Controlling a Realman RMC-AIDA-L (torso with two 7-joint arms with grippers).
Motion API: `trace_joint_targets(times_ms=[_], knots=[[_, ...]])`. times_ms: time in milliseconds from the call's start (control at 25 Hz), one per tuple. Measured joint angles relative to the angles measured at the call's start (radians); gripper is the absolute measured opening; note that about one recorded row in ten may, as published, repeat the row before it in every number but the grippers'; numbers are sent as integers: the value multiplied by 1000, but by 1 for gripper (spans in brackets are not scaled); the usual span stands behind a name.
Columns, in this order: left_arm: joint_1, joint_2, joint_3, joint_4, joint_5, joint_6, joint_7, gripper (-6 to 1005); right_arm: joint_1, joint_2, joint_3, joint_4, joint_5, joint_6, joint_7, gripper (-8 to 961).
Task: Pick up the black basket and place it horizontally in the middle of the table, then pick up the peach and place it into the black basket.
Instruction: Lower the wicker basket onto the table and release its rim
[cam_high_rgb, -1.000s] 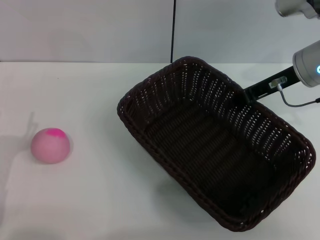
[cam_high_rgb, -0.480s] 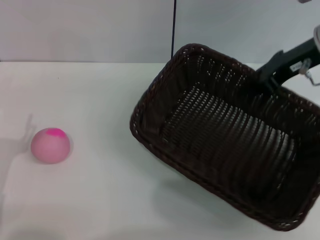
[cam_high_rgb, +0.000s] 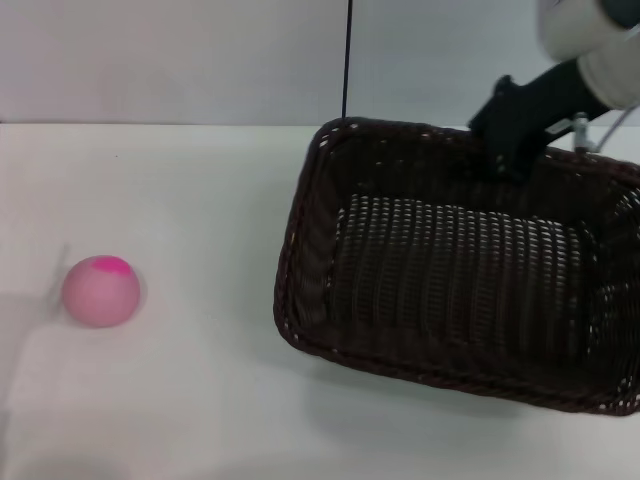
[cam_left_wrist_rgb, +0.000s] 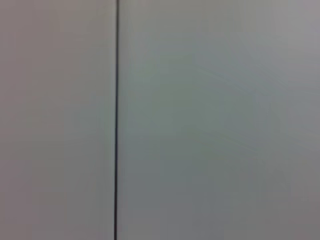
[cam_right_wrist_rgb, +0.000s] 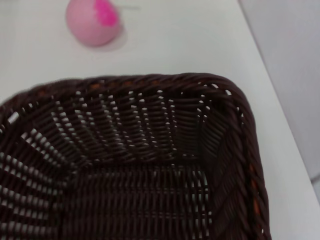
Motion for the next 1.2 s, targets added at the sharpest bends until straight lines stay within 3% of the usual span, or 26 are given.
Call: trace_joint_targets(times_ms=[240,520,1200], knots=[[29,0,21,-5,0,19,28,752,35,25,-110,40,0,105,-63,138],[52,0,22,-5,0,23,28,747,89,41,-114,149,4,195,-91,155],[44,0,22,-2,0,9,27,735,69,48,-144,175,19,262,-64,196]])
